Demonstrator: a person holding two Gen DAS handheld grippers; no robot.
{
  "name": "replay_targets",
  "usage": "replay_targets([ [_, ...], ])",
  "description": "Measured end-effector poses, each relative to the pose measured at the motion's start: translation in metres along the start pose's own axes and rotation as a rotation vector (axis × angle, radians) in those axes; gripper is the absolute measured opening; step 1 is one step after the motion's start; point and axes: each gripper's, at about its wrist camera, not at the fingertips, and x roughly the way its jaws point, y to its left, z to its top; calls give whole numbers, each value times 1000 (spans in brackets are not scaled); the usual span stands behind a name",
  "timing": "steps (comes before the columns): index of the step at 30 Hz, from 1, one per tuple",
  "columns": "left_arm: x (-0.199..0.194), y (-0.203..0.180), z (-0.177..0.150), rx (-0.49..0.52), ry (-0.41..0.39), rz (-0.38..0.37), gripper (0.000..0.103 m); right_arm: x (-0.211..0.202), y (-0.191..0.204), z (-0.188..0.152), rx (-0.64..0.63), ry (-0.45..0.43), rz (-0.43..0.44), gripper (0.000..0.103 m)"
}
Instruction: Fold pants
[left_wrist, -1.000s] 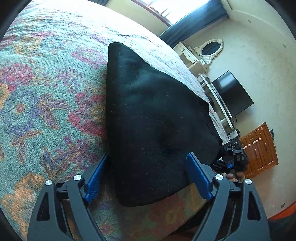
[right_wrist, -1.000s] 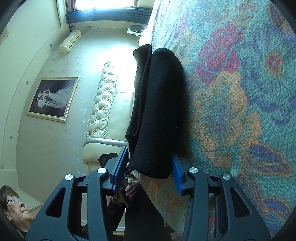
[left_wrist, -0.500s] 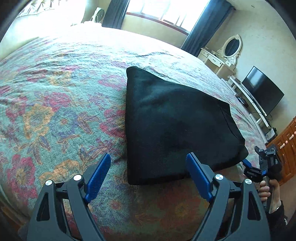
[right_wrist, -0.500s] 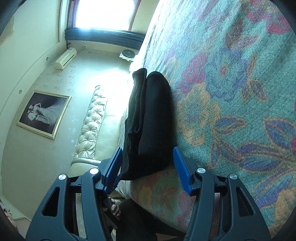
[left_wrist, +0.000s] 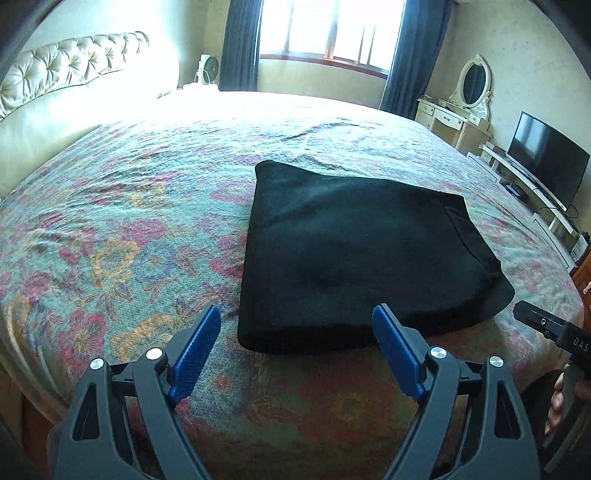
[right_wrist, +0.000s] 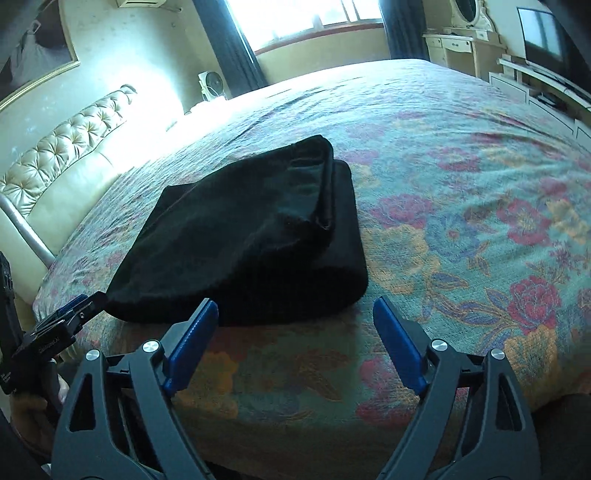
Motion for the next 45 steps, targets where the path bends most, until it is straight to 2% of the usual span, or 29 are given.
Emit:
replay_targets([
  [5,-3,-3,-7,-7,-24,11,83,2,24,9,-21,10,18,86],
  [11,-4,-5,-10,-7,-30,21,83,3,35,7,-64,14,-6,86],
  [18,-1,2,-13,-52,-13,36,84,13,33,4,-59,35,-11,86],
  [27,-1,2,-13,-55,-15,61,84,19,33,1,-58,51,-7,86],
  [35,-1,-10,-13,1,-19,68,84,21,32,0,-56,56,-9,86],
  [45,-3,-14,-13,1,-8,89,84,15,27,2,-63,43,-28,87],
])
